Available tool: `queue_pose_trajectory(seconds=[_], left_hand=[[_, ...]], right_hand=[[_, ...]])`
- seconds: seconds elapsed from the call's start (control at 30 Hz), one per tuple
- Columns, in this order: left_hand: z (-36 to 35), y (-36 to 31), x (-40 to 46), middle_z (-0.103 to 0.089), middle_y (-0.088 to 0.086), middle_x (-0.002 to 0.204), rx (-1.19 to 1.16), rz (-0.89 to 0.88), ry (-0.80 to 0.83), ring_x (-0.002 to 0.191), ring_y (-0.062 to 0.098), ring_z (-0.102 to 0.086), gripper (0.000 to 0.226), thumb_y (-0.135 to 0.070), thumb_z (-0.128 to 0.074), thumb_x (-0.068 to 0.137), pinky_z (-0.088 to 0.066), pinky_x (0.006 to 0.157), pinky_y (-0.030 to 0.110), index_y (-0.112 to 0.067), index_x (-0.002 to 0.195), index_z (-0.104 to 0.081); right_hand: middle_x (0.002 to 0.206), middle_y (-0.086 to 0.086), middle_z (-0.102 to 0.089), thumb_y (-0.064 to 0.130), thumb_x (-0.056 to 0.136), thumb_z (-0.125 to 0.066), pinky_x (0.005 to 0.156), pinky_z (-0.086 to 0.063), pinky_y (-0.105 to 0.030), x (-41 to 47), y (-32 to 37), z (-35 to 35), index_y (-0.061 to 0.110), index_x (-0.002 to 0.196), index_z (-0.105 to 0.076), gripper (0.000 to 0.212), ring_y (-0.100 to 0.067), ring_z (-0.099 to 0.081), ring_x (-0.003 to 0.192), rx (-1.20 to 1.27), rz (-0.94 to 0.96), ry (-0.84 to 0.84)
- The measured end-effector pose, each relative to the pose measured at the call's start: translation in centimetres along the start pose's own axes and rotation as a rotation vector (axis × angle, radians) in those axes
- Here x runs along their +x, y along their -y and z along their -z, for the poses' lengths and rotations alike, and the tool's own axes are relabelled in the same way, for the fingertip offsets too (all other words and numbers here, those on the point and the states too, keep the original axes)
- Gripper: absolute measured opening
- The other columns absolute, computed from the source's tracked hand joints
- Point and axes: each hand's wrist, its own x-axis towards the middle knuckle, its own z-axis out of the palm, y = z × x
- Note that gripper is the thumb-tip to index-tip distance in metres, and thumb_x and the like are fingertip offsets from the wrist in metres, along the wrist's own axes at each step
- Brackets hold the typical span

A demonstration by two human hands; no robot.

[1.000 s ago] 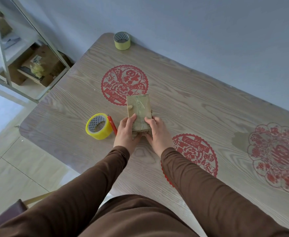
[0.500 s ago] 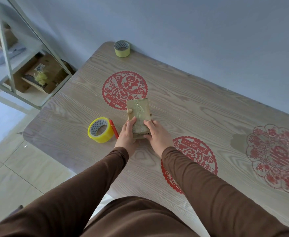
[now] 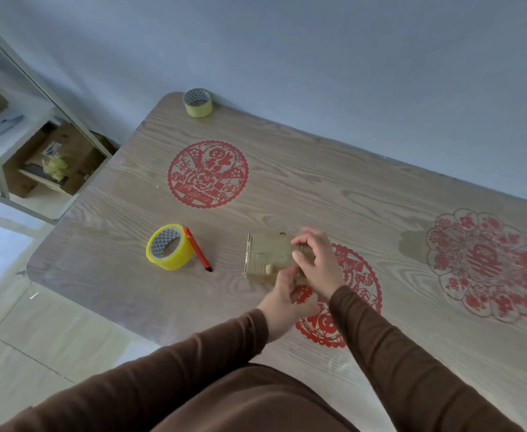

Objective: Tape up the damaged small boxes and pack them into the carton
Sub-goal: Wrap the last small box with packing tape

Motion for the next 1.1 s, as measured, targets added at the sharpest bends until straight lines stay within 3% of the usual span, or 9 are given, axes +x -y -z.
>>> queue_pose_trajectory(seconds=[0.13,0.23,0.3,0.37,0.43,0.63,0.9,1.0,1.1], left_hand=[[1.7,-1.1,-1.0,-0.063,-0.004,0.133,0.348,-0.101,-0.071,0.114,0.005,-0.061,0.064,-0.022,-0.07,0.09,-0.052,0.102,0.032,-0.025,0.147,-0.041],[4.8,-1.9,-1.7,-0.067,-0.009,0.107,0.736,-0.549,-0.362,0.092,0.006,-0.062,0.028,-0.025,-0.057,0.096,-0.053,0.083,0.029,-0.022,0.124,-0.062],[7.3,-1.1,-0.3,-0.06,0.001,0.133,0.968,-0.727,-0.477,0.122,0.019,-0.055,0.043,-0.036,-0.052,0.097,-0.045,0.103,0.039,-0.015,0.134,-0.058],[8.8,-0.2,1.6,-0.026,0.01,0.164,1.223,-0.669,-0.432,0.153,0.025,-0.02,0.076,-0.054,-0.046,0.096,-0.018,0.123,0.04,-0.008,0.156,-0.032],[8.5,0.8,3.4,-0.007,0.01,0.168,1.43,-0.626,-0.335,0.156,0.022,-0.002,0.091,-0.066,-0.039,0.094,-0.005,0.125,0.037,-0.007,0.16,-0.015],[7.8,2.9,5.8,-0.015,0.013,0.166,1.56,-0.717,-0.391,0.155,0.025,-0.013,0.083,-0.046,-0.059,0.097,-0.01,0.125,0.039,-0.003,0.157,-0.024],[8.3,1.6,4.9,0.002,0.005,0.168,1.298,-0.678,-0.295,0.156,0.018,0.003,0.088,-0.06,-0.043,0.095,-0.002,0.126,0.036,-0.014,0.161,-0.006],[9.2,1.2,3.9,0.012,-0.001,0.168,0.76,-0.442,-0.379,0.154,0.01,0.012,0.099,-0.056,-0.058,0.089,0.005,0.125,0.029,-0.027,0.161,0.004],[9.7,1.0,4.9,-0.036,0.007,0.16,0.045,0.044,-0.453,0.147,0.021,-0.035,0.114,-0.097,-0.039,0.066,-0.022,0.124,0.042,-0.025,0.154,-0.037]], right_hand=[[0.162,0.012,-0.024,0.018,0.1,-0.057,0.112,-0.012,-0.008,-0.2,0.2,1.1,0.029,0.121,-0.068,0.026,0.001,-0.02,0.143,-0.042,0.029,0.061],[0.165,0.016,-0.014,0.029,0.106,-0.045,0.116,-0.002,-0.012,-1.3,0.5,1.7,0.033,0.146,-0.05,0.04,0.004,-0.007,0.149,-0.146,0.037,0.004],[0.168,0.009,-0.007,0.04,0.108,-0.036,0.124,-0.003,-0.028,-2.0,-0.1,2.2,0.028,0.158,-0.028,0.052,-0.005,0.002,0.154,-0.336,0.103,0.0],[0.168,0.004,0.004,0.052,0.106,-0.03,0.126,0.002,-0.036,-2.3,-0.5,2.2,0.023,0.162,-0.006,0.067,-0.01,0.014,0.154,-0.583,0.22,0.117],[0.168,-0.001,0.011,0.061,0.103,-0.026,0.126,0.005,-0.039,-2.2,-0.8,1.5,0.017,0.161,0.005,0.079,-0.014,0.019,0.153,-0.795,0.329,0.246],[0.168,-0.011,0.0,0.044,0.105,-0.017,0.126,-0.003,-0.044,-2.0,-2.4,-0.3,0.006,0.16,-0.005,0.068,-0.023,0.007,0.156,-0.987,0.43,0.225],[0.166,0.002,0.014,0.056,0.105,-0.02,0.127,0.001,-0.039,-1.7,-0.6,1.2,0.02,0.16,0.005,0.071,-0.01,0.021,0.152,-0.652,0.313,0.333],[0.169,0.006,0.004,0.058,0.103,-0.03,0.125,0.003,-0.029,-1.9,0.1,2.1,0.031,0.161,-0.003,0.07,-0.01,0.009,0.155,-0.191,0.018,0.067],[0.166,-0.004,-0.025,0.062,0.103,-0.024,0.119,-0.021,-0.035,-1.5,1.0,2.5,0.029,0.161,-0.01,0.069,-0.025,-0.027,0.15,0.125,-0.411,0.087]])
